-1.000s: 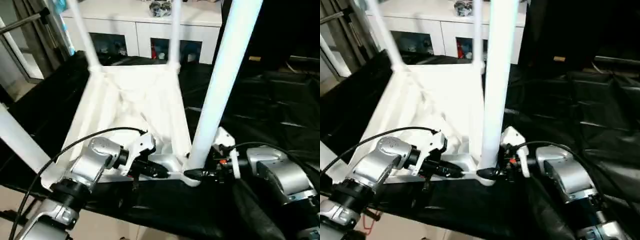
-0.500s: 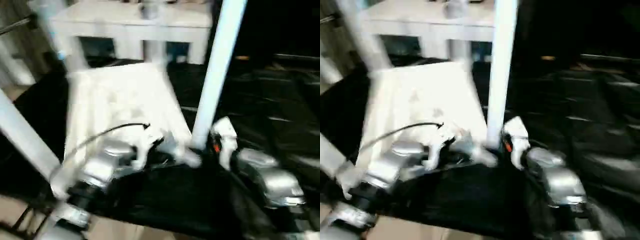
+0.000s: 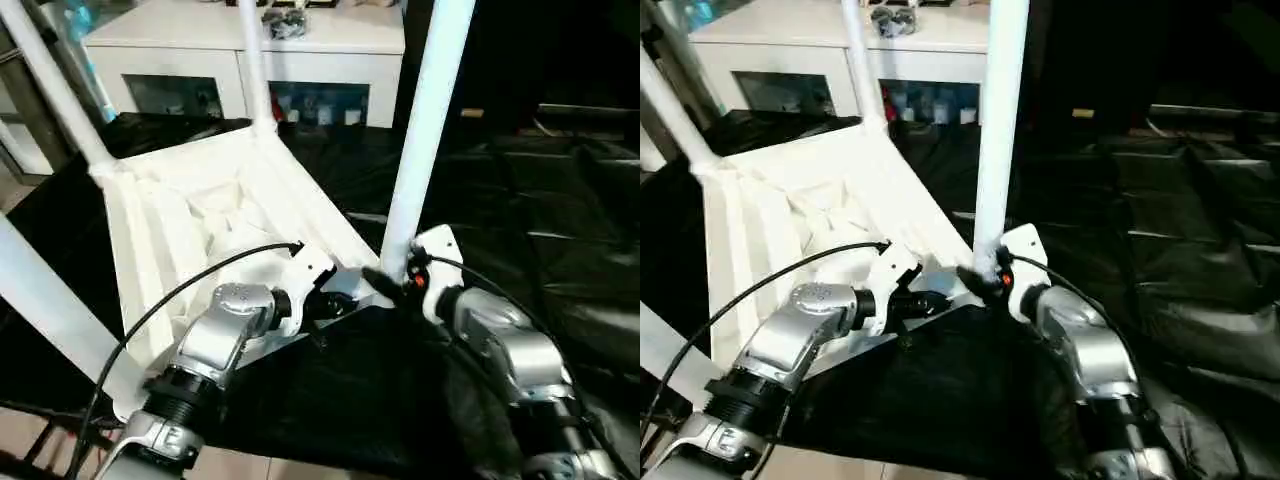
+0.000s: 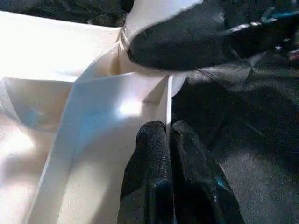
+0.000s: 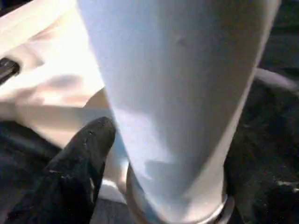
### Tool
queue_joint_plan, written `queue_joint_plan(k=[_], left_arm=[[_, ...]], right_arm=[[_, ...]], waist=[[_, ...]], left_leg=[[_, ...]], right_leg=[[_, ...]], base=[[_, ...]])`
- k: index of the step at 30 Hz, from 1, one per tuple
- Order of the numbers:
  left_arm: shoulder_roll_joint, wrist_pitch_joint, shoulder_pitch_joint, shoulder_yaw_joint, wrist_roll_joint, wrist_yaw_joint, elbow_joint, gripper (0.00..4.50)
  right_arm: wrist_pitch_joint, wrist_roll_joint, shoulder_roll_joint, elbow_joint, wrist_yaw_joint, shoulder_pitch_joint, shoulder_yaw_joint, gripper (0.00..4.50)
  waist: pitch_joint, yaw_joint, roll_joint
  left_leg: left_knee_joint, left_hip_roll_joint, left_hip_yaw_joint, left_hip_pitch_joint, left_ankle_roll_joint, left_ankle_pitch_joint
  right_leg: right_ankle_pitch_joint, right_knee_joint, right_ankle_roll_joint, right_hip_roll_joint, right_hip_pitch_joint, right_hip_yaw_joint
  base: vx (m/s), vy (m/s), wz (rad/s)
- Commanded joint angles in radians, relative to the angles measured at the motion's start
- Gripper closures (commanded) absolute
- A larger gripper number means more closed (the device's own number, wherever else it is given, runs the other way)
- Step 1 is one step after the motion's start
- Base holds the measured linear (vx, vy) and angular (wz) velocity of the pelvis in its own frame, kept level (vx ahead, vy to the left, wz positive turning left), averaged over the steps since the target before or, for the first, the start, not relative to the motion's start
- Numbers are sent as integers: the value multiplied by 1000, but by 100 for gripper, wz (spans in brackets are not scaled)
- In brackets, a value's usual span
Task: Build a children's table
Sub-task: Rotate leg to tighten
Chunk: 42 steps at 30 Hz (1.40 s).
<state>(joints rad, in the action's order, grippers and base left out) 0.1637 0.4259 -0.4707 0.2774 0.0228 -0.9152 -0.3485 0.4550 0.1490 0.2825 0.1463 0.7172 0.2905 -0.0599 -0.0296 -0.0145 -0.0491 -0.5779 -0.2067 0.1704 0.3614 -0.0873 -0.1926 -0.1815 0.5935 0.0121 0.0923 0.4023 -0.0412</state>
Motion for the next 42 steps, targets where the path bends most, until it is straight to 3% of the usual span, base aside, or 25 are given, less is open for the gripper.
queue_joint_plan(k=[1, 3, 4, 5, 7, 10, 11, 12, 14, 16, 17, 19, 22, 25, 26, 27, 30, 34, 35, 37, 41, 42], left_arm=[[3, -83, -33, 5, 4, -28, -24, 450], [24, -110, -47, 9, 2, -70, -57, 450], [40, -145, -60, 11, -5, -94, -87, 450], [51, -171, -75, 8, -6, -116, -118, 450], [70, -233, -108, 6, -10, -151, -184, 450], [84, -301, -125, 18, -5, -215, -215, 450], [99, -382, -137, 35, 13, -309, -238, 450], [104, -406, -145, 44, 14, -334, -252, 450], [103, -431, -160, 47, 23, -369, -277, 450], [98, -447, -167, 47, 32, -393, -287, 450], [90, -476, -174, 51, 48, -441, -299, 450], [78, -499, -169, 57, 68, -476, -285, 450], [67, -537, -157, 64, 88, -520, -273, 450], [61, -597, -132, 89, 99, -579, -248, 450], [63, -603, -124, 97, 100, -590, -237, 450], [64, -621, -102, 113, 103, -613, -210, 450], [61, -662, -86, 121, 90, -616, -208, 450], [78, -729, -94, 111, 35, -551, -260, 450], [83, -741, -97, 107, 21, -530, -272, 450], [111, -717, -81, 82, 39, -544, -270, 406], [158, -698, -31, 25, 78, -521, -218, 379], [162, -666, -6, -10, 106, -487, -179, 367]], right_arm=[[28, 88, 24, -83, 195, -39, -101, 95], [29, 132, 96, -132, 287, -65, -74, 95], [30, 148, 146, -142, 333, -77, -45, 95], [14, 154, 188, -138, 365, -85, -10, 95], [-2, 160, 250, -97, 406, -86, 62, 95], [5, 182, 282, -76, 434, -86, 112, 95], [18, 218, 310, -66, 445, -84, 156, 95], [34, 251, 321, -65, 447, -85, 188, 95], [63, 310, 328, -59, 442, -84, 243, 95], [72, 328, 322, -46, 417, -78, 275, 95], [63, 331, 294, -13, 343, -58, 316, 95], [38, 296, 241, 49, 217, -20, 342, 95], [7, 253, 198, 72, 150, -13, 317, 95], [8, 238, 137, 46, 119, -28, 258, 95], [10, 234, 124, 40, 111, -31, 247, 95], [10, 218, 91, 30, 87, -38, 213, 95], [-3, 194, 49, 34, 52, -40, 175, 95], [-13, 178, -4, 54, -9, -27, 160, 95], [-18, 175, -15, 60, -24, -24, 160, 95], [-31, 163, -57, 55, -88, -17, 161, 95], [-20, 186, -109, -10, -150, -18, 171, 95], [-24, 184, -122, -26, -183, -18, 179, 95]], waist=[[52, -12, 18], [49, -18, 18], [52, -25, 24], [50, -29, 23], [49, -36, 24], [50, -35, 25], [53, -36, 26], [52, -33, 37], [55, -42, 32], [57, -50, 25], [57, -58, 24], [58, -60, 24], [57, -72, 24], [58, -81, 23], [58, -82, 34], [57, -84, 28], [55, -83, 29], [51, -83, 28], [51, -79, 28], [50, -70, 27], [50, -46, 25], [51, -46, 16]], left_leg=[[58, -9, 9, -4, 79, -189], [59, -5, 9, 4, 89, -164], [54, -9, 12, -2, 97, -170], [56, -7, 10, 4, 101, -168], [55, -9, 12, -2, 99, -185], [56, -9, 8, 7, 94, -183], [55, -9, 7, 6, 94, -172], [53, -7, 10, 7, 100, -165], [48, -12, 12, 4, 116, -126], [46, -14, 13, 0, 123, -121], [46, -15, 15, -2, 124, -102], [47, -13, 16, 0, 105, -87], [47, -13, 19, -8, 83, -107], [47, -14, 17, -1, 91, -85], [48, -14, 18, -1, 91, -88], [50, -16, 15, 0, 89, -94], [54, -18, 17, -2, 77, -113], [60, -18, 15, -1, 46, -154], [63, -17, 13, -3, 30, -175], [66, -14, 11, 1, 15, -175], [67, -11, 10, 1, 13, -188], [66, -13, 9, -2, 12, -185]], right_leg=[[-159, -73, -211, 23, -52, 26], [-140, -71, -222, 23, -56, 24], [-136, -69, -227, 25, -52, 26], [-165, -70, -218, 28, -56, 25], [-202, -75, -218, 29, -50, 26], [-212, -72, -217, 32, -53, 22], [-202, -70, -220, 32, -55, 22], [-196, -73, -221, 30, -53, 22], [-120, -59, -248, 30, -53, 23], [-106, -57, -259, 31, -50, 22], [-87, -55, -270, 31, -48, 22], [-85, -51, -274, 32, -44, 21], [-101, -54, -272, 32, -42, 22], [-62, -47, -261, 32, -48, 22], [-66, -48, -258, 34, -50, 21], [-85, -47, -252, 37, -50, 21], [-129, -52, -239, 36, -45, 23], [-182, -57, -213, 38, -42, 25], [-196, -58, -202, 39, -43, 25], [-189, -56, -197, 38, -43, 26], [-160, -55, -206, 34, -45, 25], [-145, -51, -213, 36, -45, 26]], base=[[0, 0, 0], [0, 0, 0], [0, 0, 0], [0, 0, 0], [0, 0, 0], [0, 0, 0], [0, 0, 0], [0, 0, 0], [0, 0, 0], [0, 0, 0], [0, 0, 0], [0, 0, 0], [0, 0, 0], [0, 0, 0], [0, 0, 0], [0, 0, 0], [0, 0, 0], [0, 0, 0], [0, 0, 0], [0, 0, 0], [0, 0, 0], [0, 0, 0]])
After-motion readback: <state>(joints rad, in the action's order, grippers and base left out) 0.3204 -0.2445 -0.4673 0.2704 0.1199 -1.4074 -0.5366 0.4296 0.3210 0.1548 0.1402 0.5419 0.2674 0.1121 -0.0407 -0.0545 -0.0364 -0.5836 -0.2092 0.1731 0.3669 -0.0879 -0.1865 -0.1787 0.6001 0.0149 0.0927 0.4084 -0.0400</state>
